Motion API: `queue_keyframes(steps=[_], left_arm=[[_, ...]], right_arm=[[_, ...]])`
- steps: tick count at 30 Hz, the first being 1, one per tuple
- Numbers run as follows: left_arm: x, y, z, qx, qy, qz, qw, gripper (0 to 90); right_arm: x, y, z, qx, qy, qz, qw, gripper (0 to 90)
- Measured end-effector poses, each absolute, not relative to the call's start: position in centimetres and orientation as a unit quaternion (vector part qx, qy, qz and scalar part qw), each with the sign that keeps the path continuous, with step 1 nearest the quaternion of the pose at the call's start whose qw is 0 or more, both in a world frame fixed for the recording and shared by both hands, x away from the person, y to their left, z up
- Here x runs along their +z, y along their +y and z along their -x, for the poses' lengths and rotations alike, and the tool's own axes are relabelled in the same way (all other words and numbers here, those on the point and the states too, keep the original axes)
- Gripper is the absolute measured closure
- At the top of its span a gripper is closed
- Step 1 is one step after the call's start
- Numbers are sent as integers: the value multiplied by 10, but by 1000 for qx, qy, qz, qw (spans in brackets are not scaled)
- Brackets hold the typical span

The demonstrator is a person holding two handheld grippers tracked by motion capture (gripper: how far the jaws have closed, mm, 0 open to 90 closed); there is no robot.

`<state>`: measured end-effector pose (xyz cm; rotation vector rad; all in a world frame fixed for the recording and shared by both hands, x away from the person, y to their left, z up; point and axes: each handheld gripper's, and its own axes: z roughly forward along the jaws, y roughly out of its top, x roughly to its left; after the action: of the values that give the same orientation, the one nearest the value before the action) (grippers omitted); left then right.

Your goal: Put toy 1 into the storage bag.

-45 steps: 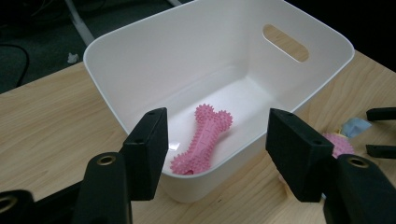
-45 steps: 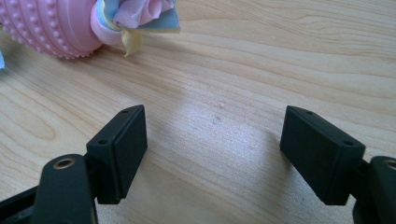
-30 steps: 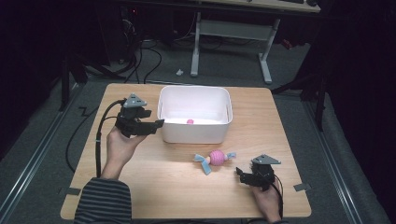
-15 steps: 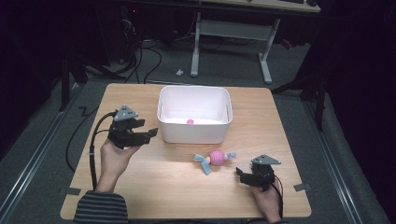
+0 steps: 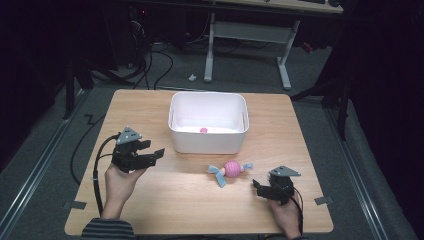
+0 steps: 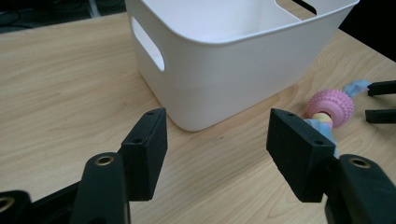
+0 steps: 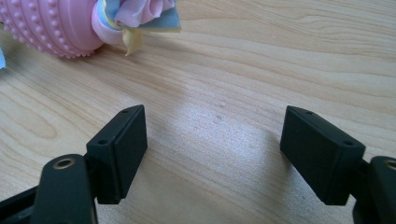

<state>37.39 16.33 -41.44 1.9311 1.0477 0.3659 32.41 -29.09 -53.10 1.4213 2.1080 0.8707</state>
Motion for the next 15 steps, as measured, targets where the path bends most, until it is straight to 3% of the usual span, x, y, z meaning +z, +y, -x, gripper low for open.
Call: queue_keyframes(steps=[15], left_arm=[[-452,167,-367,164,452,-767,425,388]], right_arm=[[-531,-291,-324,316,763,-517,225,230]])
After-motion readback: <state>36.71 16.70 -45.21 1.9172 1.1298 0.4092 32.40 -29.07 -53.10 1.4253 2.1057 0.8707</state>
